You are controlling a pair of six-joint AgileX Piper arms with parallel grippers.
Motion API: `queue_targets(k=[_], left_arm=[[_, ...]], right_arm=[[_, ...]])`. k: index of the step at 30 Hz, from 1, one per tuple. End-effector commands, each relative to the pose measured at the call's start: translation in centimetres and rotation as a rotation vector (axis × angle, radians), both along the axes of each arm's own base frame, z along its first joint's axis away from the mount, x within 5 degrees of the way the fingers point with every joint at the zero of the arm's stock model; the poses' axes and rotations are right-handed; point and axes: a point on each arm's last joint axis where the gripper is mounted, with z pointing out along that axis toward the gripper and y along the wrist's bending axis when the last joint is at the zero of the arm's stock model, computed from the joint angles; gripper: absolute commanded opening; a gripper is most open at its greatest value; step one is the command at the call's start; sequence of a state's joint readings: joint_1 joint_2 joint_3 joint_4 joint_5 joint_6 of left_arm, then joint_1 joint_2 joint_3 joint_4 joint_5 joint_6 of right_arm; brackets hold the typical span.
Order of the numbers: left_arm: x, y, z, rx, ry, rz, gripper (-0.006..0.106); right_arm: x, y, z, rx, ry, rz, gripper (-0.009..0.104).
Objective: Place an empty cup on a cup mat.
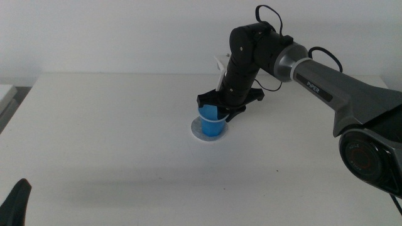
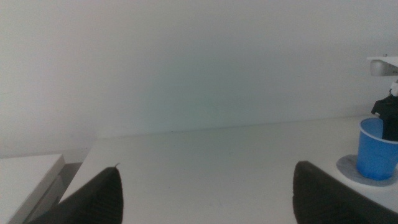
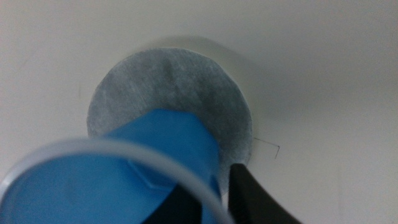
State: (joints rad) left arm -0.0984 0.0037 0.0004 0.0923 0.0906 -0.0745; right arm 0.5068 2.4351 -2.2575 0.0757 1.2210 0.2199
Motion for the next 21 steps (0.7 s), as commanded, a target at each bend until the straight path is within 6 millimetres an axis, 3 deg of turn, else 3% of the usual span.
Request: queue_targets(k=[1, 8, 11, 16, 21], left_arm=[[0.0, 0.0, 0.1, -0.008, -0.008, -0.004, 0.094], [0.0, 0.0, 0.1, -0.008, -0.008, -0.004, 0.094], [0.0, 0.0, 0.1, -0.008, -0.008, -0.004, 0.094], [0.0, 0.0, 0.1, -0.008, -0.008, -0.004, 0.094], [0.0, 0.0, 0.1, -0.008, -0.008, -0.004, 0.094]], right_arm=[[-0.1, 0.0, 0.3, -0.005, -0.009, 0.013, 0.018], [-0.5, -0.2, 2.9, 0.017, -0.056, 0.025, 0.031], [-0.8, -0.4, 4.7, 0.032, -0.087, 0.03, 0.048], [-1.8, -1.1, 9.3, 0.072, -0.17, 0.037, 0.084], [-2.9, -4.5, 15.8, 0.132, -0.293, 0.006, 0.087]])
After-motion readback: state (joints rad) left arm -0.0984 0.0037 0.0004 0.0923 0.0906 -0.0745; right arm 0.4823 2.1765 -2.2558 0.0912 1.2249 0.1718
